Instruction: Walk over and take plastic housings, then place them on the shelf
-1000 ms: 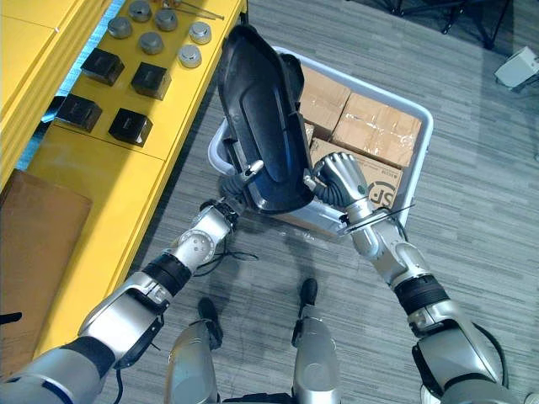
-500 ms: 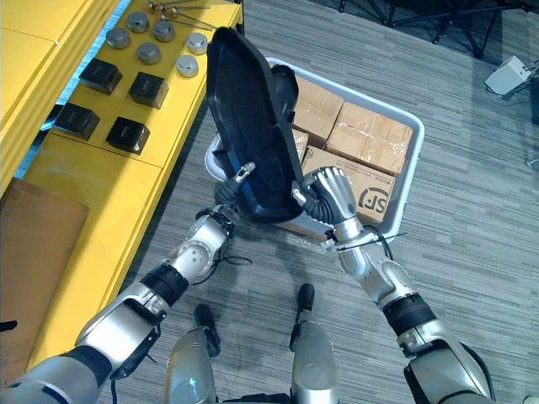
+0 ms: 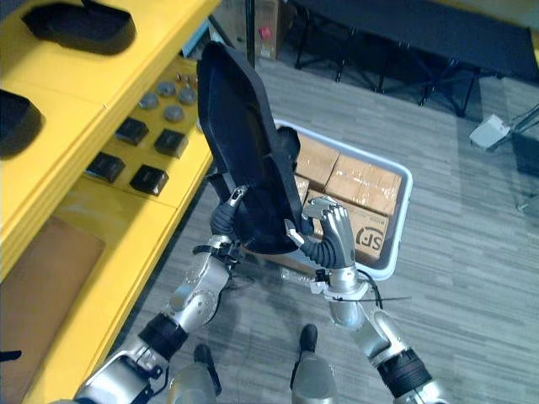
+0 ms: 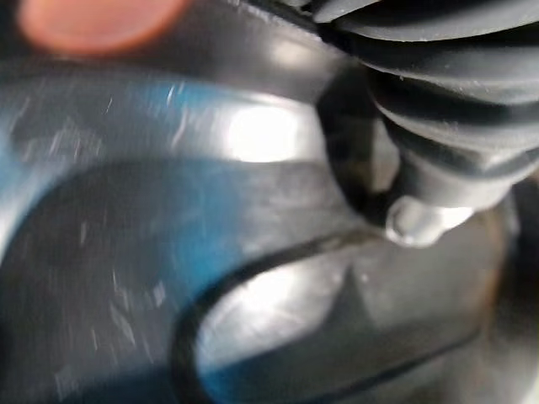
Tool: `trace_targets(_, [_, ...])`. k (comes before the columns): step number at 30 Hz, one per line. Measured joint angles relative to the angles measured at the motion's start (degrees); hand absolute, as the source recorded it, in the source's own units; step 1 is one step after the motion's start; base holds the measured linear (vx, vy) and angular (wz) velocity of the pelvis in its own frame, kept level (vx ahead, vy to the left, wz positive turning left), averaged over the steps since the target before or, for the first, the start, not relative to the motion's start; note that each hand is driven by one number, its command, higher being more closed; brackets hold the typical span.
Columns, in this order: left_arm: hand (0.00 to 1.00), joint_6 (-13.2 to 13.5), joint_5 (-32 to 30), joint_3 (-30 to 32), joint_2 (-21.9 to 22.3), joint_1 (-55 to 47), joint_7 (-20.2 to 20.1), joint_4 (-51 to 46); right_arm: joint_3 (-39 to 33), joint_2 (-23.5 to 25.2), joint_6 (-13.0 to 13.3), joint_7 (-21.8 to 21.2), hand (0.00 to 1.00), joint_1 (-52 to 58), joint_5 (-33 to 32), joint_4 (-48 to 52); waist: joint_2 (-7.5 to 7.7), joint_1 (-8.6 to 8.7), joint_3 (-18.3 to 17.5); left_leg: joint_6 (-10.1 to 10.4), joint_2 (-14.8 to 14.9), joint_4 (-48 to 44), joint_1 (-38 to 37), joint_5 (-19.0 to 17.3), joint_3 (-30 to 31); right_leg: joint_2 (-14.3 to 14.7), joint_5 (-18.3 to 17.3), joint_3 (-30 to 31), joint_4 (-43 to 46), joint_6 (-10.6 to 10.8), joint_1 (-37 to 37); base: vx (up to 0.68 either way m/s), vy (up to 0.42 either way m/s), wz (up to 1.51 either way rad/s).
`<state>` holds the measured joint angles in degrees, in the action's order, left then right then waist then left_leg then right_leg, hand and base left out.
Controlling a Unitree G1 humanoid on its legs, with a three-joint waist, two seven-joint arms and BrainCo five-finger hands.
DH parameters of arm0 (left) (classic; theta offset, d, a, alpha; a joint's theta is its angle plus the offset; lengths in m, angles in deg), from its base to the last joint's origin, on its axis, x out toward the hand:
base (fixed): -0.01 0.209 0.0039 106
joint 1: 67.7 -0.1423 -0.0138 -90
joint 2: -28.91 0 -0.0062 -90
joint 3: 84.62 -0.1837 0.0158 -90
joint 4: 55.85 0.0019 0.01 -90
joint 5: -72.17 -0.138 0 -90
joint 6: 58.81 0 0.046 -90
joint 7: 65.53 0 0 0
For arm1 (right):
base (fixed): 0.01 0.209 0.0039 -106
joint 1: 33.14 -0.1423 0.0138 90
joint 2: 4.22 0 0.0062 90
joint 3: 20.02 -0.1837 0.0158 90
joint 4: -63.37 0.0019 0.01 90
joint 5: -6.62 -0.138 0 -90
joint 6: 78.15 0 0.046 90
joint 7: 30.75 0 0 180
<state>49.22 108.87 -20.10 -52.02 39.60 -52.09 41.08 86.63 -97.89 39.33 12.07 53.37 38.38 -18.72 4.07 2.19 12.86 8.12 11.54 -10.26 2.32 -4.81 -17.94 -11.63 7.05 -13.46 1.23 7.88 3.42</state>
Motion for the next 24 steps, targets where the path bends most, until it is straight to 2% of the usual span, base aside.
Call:
trace_targets(1, [1.00,-1.6,-3.5,0.8,0.7,-1.7,1.8,-2.0,-1.4,0.3,-0.3,-2.3,0.00,1.0,-3.5,1.9,-0.46,0.04,-0.3,0.0,-0.2,0.5,-1.5,0.0,0.0,-0.1,-0.3,0.0,0.0,0.2,-1.3,0.05,0.022,-0.10])
trace_targets(2, [1.00,-2.9,-6.8,1.8,1.2,-3.9,3.4,-3.5,-2.6,1.0,-0.3,-6.2,0.00,2.6,-11.3,3.3,-0.84,0.08,-1.2,0.0,-0.3,1.0,-2.6,0.0,-0.2,-0.2,-0.7,0.0,0.0,0.2,-2.1,0.00,0.000,0.00])
trace_targets(3, [1.00,-3.6,-8.7,2.3,1.2,-5.1,4.3,-4.4,-3.6,1.8,-0.3,-8.3,0.00,3.6,-15.9,3.9,-1.07,0.14,-1.8,0.0,-0.4,1.2,-2.9,0.0,-0.2,-0.2,-0.8,-0.1,0.0,0.2,-2.4,0.01,0.015,-0.04])
trace_targets(5, [1.00,-4.5,-19.7,5.3,1.3,-9.8,9.9,-5.9,-7.2,4.6,-0.3,-20.7,0.00,7.2,-40.5,5.3,-1.79,0.17,-3.4,0.1,-0.4,1.9,-4.0,0.0,-0.6,-0.2,-1.1,0.1,0.0,0.2,-2.9,0.01,0.005,-0.08])
trace_targets(8, [1.00,-4.5,-31.6,11.4,1.2,-14.7,16.9,-6.4,-10.8,6.7,-0.3,-33.4,0.00,10.5,-60.1,5.6,-2.25,0.15,-3.8,0.2,-0.4,2.0,-5.4,-0.1,-1.4,-0.1,-1.3,0.8,0.0,0.3,-3.6,-0.03,0.006,-0.10])
trace_targets(10, [1.00,-4.5,-33.6,13.3,1.2,-16.2,18.7,-6.7,-11.2,7.1,-0.3,-36.3,0.00,11.9,-63.5,7.0,-2.33,0.16,-3.8,0.2,-0.4,2.0,-5.4,-0.1,-1.4,-0.1,-1.3,0.8,-0.1,0.2,-3.6,-0.03,0.002,-0.05])
trace_targets(12, [1.00,-4.0,-37.6,16.7,1.1,-19.5,21.7,-8.2,-11.8,8.4,-0.3,-41.0,0.00,14.6,-67.3,10.1,-2.10,0.11,-4.1,0.3,-0.3,2.1,-5.3,-0.2,-1.4,0.0,-1.4,0.8,-0.4,0.1,-3.6,0.00,0.000,0.00])
trace_targets(14, [1.00,-3.4,-37.9,18.0,1.2,-21.5,22.7,-8.9,-12.7,9.4,-0.5,-42.4,0.00,16.1,-68.0,10.2,-1.82,0.09,-5.0,0.3,-0.3,2.2,-5.2,-0.2,-1.4,0.1,-1.4,0.8,-0.8,0.0,-3.6,0.00,0.000,0.00])
trace_targets(16, [1.00,-0.8,-37.6,19.1,1.2,-25.0,22.4,-10.6,-14.4,11.1,-1.8,-40.3,0.00,19.3,-66.8,9.2,-1.50,0.09,-6.4,0.5,-0.3,2.2,-5.1,-0.4,-1.4,0.1,-1.4,0.8,-1.0,0.1,-3.6,0.04,0.012,0.00])
trace_targets(19, [1.00,2.7,-36.5,19.6,1.9,-26.8,21.7,-13.6,-15.9,13.2,-4.4,-37.4,0.00,21.4,-67.6,4.9,-1.38,0.09,-6.5,0.5,-0.3,2.0,-5.0,-0.6,-1.4,0.1,-1.4,0.9,-1.0,0.1,-3.6,0.01,0.005,0.00])
trace_targets(21, [1.00,4.6,-35.4,19.7,3.1,-27.0,21.2,-15.9,-16.9,14.3,-4.9,-37.5,0.00,21.9,-72.5,0.9,-1.61,0.06,-6.6,0.5,-0.3,1.7,-4.6,-0.8,-1.4,0.0,-1.4,0.8,-1.2,0.1,-3.5,0.00,0.000,0.00])
trace_targets(24, [1.00,6.3,-32.7,20.2,4.2,-27.8,21.3,-20.7,-17.6,15.6,-4.9,-38.0,0.00,22.4,-73.2,-0.4,-2.60,0.13,-7.0,0.6,-0.3,1.7,-4.3,-0.9,-1.3,0.1,-1.2,0.7,-1.8,0.3,-3.5,0.01,0.002,0.00])
